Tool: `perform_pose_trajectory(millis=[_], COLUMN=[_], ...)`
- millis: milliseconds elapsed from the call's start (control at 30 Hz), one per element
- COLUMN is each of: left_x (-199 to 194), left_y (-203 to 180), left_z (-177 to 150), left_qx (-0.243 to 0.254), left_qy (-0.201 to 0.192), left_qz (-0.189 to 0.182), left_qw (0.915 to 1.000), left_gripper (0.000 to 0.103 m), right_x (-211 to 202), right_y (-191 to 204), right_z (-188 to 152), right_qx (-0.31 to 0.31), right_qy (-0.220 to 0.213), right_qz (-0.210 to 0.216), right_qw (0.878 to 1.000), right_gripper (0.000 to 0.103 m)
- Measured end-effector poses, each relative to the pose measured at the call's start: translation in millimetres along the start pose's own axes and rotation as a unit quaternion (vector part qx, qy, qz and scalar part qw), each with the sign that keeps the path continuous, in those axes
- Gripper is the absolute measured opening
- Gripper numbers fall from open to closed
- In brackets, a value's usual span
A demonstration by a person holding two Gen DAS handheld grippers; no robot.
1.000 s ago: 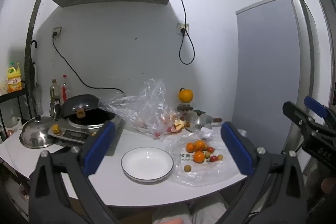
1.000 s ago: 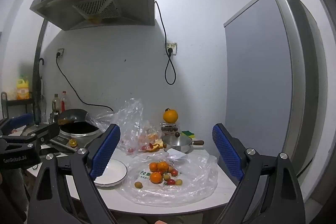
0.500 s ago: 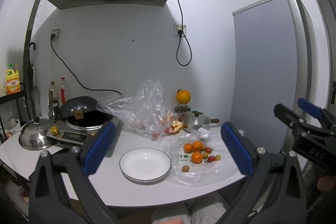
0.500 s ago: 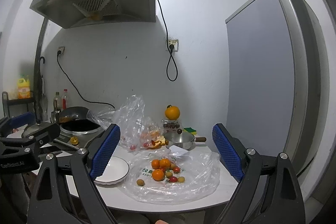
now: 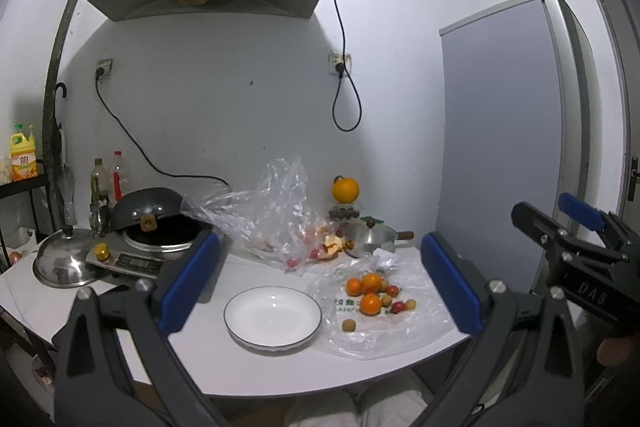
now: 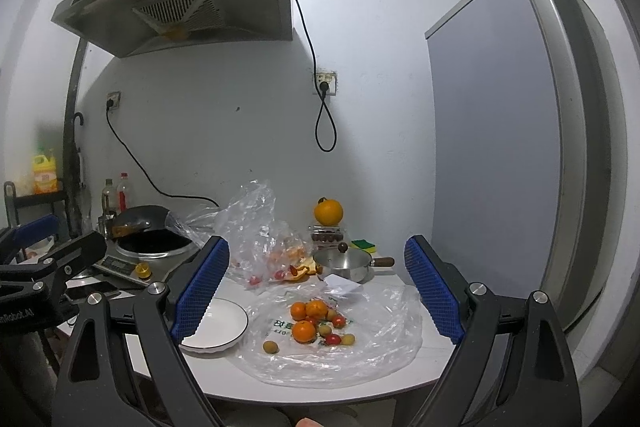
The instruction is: Organize fruits
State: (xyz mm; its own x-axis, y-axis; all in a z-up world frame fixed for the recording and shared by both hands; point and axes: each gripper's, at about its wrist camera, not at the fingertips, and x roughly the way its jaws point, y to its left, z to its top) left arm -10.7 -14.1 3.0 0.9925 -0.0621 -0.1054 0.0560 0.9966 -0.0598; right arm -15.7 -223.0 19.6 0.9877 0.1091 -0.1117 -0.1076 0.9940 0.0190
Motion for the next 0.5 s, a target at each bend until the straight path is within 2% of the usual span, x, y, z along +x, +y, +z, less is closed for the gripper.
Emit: perform_pose_trajectory(millis=[500], left_x=[0.2], left_y=[-3.9], left_z=[0.1], left_qx=[0.006], left_qy=[0.002], left_qz=[-0.003], left_qw=[1.0], left_gripper=[0.101], right_x=[-0.2], right_y=[-0.8], right_z=[0.2], right_qx=[0.001], right_qy=[0.001], right_qz=[0.001], right_qw=[1.0], right_gripper=[0.092])
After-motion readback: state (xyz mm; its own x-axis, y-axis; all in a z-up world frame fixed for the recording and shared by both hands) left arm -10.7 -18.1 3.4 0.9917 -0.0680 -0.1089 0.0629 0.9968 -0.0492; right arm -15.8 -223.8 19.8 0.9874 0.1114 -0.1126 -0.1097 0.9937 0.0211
